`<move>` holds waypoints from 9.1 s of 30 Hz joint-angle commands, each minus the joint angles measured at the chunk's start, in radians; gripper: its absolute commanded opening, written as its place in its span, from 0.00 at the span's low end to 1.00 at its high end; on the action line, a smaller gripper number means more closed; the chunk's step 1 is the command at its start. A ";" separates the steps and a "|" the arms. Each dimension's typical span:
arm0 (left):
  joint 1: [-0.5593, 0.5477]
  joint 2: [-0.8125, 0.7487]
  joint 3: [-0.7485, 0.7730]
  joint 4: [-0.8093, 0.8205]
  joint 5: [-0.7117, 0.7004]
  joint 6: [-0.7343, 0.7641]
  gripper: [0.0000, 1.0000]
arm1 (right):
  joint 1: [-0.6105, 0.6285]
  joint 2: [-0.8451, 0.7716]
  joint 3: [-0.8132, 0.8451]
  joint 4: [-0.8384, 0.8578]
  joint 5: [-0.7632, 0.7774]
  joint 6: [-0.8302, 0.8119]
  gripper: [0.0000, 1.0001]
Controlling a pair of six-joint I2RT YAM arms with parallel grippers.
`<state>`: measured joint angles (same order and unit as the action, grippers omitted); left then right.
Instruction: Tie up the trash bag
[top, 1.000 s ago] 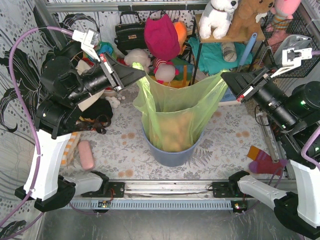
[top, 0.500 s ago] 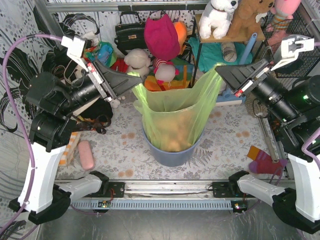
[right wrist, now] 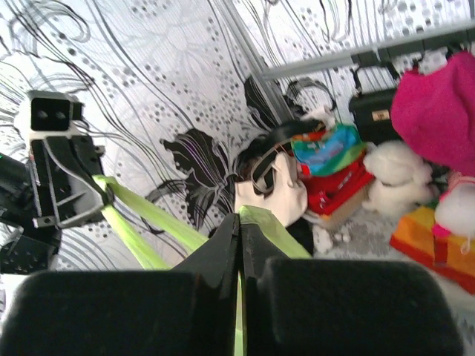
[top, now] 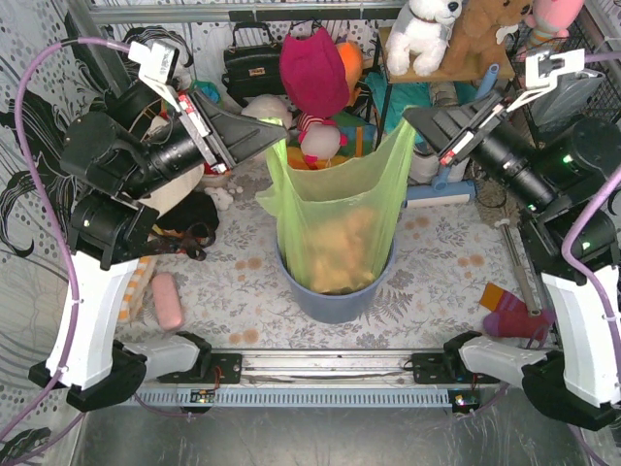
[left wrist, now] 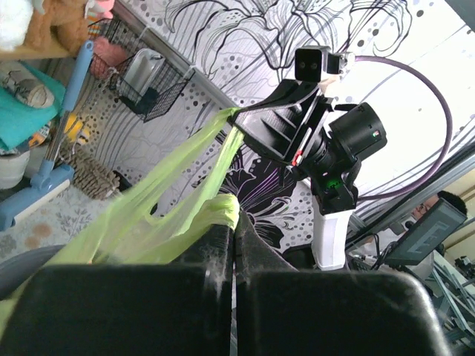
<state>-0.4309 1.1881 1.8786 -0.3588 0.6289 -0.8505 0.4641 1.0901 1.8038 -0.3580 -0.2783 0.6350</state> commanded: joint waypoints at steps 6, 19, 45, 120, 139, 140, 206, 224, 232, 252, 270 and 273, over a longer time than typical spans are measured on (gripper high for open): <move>0.004 -0.058 -0.069 0.056 0.001 0.017 0.00 | 0.000 -0.051 -0.004 0.072 0.003 0.019 0.00; 0.040 0.038 0.076 -0.069 -0.029 0.090 0.00 | 0.001 0.005 0.015 0.101 0.010 0.014 0.00; 0.153 0.176 0.124 0.151 0.184 -0.075 0.00 | 0.000 -0.007 0.031 0.150 0.040 0.037 0.00; 0.267 0.004 -0.273 0.556 0.333 -0.355 0.00 | 0.000 -0.042 -0.167 0.209 0.030 0.072 0.00; 0.267 0.093 -0.135 0.560 0.339 -0.373 0.00 | 0.001 0.037 -0.015 0.231 -0.022 0.079 0.00; 0.267 0.079 -0.156 0.560 0.339 -0.369 0.00 | 0.001 0.028 -0.042 0.231 -0.018 0.082 0.00; 0.268 0.027 -0.060 0.387 0.302 -0.290 0.45 | 0.000 -0.019 -0.137 0.252 0.024 0.083 0.38; 0.268 -0.008 -0.070 0.156 0.266 -0.139 0.62 | 0.001 -0.026 -0.097 0.140 0.094 0.030 0.42; 0.267 -0.021 -0.048 0.093 0.256 -0.100 0.71 | 0.000 0.003 -0.072 0.128 0.081 0.029 0.37; 0.268 0.024 0.098 -0.082 0.198 0.016 0.75 | 0.000 -0.029 -0.067 -0.027 0.062 0.048 0.49; 0.267 0.110 0.254 0.078 0.187 -0.095 0.75 | 0.001 -0.023 -0.054 -0.014 0.035 0.079 0.00; 0.266 0.126 0.255 0.167 0.175 -0.160 0.73 | 0.001 -0.020 -0.051 0.004 0.027 0.086 0.00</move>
<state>-0.1680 1.3022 2.1090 -0.3840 0.7898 -0.9035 0.4641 1.0683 1.7233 -0.4026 -0.2249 0.6994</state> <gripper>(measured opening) 0.741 0.004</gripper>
